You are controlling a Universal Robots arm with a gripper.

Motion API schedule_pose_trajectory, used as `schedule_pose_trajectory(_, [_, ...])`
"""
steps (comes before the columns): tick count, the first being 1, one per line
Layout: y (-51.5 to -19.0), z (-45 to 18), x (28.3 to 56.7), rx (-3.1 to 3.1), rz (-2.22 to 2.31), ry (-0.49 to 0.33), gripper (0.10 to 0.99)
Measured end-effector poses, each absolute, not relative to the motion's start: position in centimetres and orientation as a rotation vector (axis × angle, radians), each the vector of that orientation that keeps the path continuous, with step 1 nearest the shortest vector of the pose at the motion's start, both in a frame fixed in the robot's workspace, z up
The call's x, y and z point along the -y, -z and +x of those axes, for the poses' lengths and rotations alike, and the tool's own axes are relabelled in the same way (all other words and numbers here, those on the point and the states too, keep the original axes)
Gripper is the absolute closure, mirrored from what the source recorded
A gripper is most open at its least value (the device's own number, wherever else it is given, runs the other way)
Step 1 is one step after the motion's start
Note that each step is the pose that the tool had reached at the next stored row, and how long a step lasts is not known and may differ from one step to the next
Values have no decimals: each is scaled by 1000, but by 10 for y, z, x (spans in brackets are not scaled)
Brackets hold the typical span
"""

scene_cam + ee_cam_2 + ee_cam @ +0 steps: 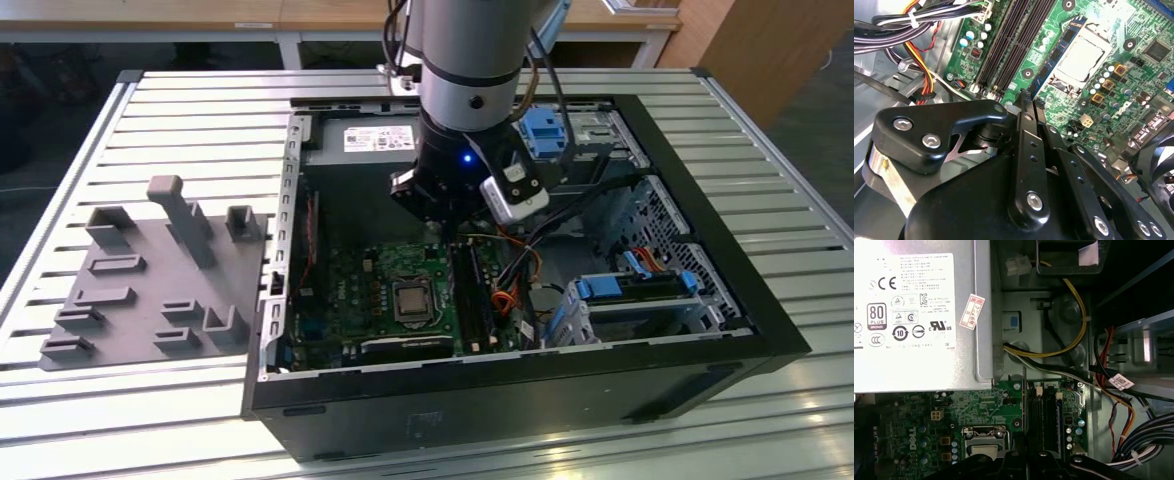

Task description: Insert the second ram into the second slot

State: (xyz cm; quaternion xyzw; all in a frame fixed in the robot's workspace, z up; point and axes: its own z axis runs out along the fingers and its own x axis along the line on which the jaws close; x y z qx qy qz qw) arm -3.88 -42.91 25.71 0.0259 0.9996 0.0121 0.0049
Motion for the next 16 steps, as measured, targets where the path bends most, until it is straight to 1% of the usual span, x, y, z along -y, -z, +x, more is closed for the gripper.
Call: schedule_pose_trajectory(16, [-254,-39,429,-3130,81,-36,953])
